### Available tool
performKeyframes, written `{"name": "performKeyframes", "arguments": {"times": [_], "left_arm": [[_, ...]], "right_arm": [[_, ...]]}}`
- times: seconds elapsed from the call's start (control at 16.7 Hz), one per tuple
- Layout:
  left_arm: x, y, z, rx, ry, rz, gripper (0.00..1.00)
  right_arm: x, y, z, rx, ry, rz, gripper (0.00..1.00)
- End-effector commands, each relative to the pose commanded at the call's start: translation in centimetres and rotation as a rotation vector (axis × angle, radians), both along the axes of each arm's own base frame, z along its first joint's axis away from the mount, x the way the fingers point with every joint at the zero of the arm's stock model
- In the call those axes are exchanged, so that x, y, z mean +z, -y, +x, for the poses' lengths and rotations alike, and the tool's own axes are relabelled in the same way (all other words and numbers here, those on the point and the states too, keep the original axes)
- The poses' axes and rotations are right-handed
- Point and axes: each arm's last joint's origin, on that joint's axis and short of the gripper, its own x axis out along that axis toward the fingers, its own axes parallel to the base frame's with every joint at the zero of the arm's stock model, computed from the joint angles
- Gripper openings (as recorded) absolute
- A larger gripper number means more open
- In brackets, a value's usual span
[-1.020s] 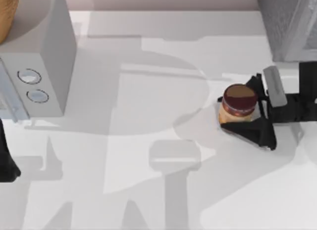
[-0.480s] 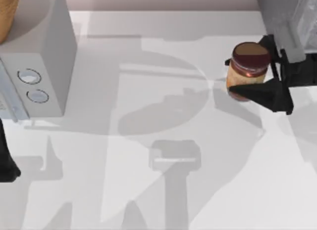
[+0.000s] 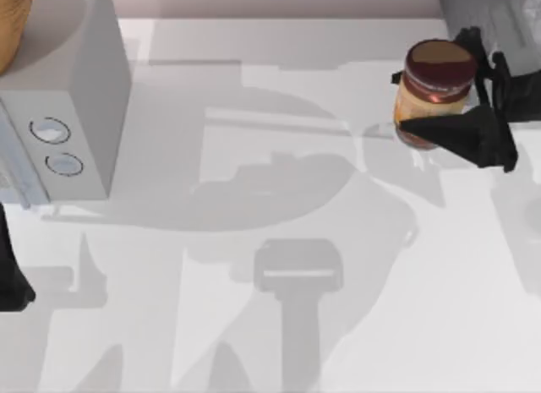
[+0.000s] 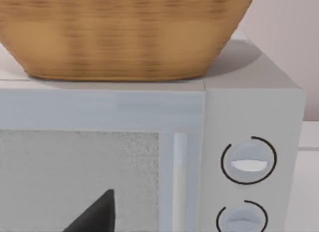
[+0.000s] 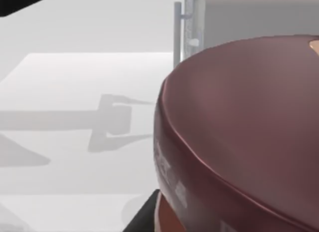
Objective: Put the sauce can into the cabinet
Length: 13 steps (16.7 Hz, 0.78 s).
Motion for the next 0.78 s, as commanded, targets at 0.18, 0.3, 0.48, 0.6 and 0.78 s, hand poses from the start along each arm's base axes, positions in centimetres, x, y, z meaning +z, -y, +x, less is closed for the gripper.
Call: {"name": "performKeyframes", "arguments": {"times": [0.18, 0.3, 0.48, 0.6, 0.78], "left_arm": [[0.0, 0.0, 0.0, 0.000, 0.000, 0.000, 1.00], [0.0, 0.0, 0.0, 0.000, 0.000, 0.000, 1.00], [0.0, 0.0, 0.0, 0.000, 0.000, 0.000, 1.00], [0.0, 0.0, 0.0, 0.000, 0.000, 0.000, 1.00], [0.0, 0.0, 0.0, 0.000, 0.000, 0.000, 1.00]], "right_arm": [[-0.2, 0.1, -0.2, -0.004, -0.016, -0.003, 0.00], [-0.3, 0.0, -1.1, -0.023, -0.064, -0.022, 0.00], [0.6, 0.3, -3.8, -0.097, -0.135, -0.082, 0.00], [1.8, 0.6, -6.4, -0.179, -0.170, -0.134, 0.00], [3.8, 1.4, -11.5, -0.352, -0.194, -0.210, 0.00]]}}
